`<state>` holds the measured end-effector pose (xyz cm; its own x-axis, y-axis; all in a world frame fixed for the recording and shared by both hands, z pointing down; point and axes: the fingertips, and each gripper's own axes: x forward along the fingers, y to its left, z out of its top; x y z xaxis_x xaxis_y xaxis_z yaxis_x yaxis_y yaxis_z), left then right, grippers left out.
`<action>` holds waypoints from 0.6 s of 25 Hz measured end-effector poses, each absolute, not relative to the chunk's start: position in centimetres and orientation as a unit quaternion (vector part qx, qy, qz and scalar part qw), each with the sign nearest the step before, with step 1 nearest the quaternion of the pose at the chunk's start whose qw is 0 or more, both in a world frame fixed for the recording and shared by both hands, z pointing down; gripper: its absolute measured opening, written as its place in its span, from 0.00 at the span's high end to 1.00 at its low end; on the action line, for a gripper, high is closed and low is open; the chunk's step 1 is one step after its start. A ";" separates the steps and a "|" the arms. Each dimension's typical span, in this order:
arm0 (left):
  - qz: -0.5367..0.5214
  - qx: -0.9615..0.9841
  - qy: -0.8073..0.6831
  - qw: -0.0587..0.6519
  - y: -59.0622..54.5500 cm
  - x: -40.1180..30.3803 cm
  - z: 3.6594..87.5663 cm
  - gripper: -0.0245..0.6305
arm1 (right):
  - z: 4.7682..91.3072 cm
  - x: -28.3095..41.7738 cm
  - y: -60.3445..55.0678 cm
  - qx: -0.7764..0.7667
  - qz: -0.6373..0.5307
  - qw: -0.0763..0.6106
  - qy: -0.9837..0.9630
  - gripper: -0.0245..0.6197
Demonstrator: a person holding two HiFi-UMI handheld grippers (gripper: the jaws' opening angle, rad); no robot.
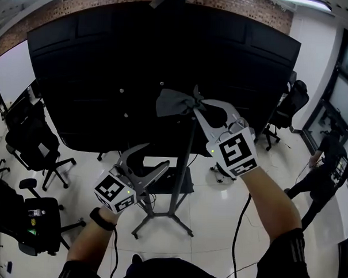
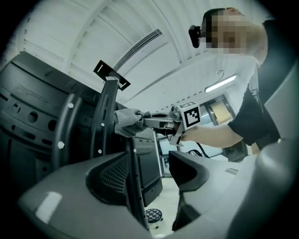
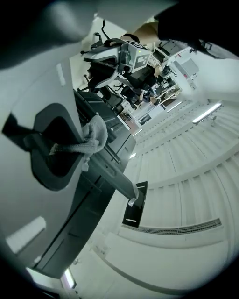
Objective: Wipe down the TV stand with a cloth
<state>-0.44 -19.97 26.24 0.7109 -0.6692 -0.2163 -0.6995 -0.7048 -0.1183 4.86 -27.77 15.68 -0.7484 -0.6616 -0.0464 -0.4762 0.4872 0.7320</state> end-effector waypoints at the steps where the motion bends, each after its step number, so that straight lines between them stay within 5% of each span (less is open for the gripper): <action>1: 0.080 -0.919 0.373 0.101 -20.1 -0.1 25.5 0.52 | 15.0 5.1 -28.3 0.335 -0.380 0.123 -0.853 0.93; 15: 0.077 -0.915 0.377 0.120 -23.5 3.4 23.6 0.52 | 14.1 6.3 -33.3 0.348 -0.396 0.174 -0.832 0.93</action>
<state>3.43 -23.49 23.58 0.7032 -0.6723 -0.2312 -0.7092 -0.6863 -0.1614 6.27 -33.29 14.07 -0.6971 -0.7169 0.0149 -0.4407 0.4447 0.7797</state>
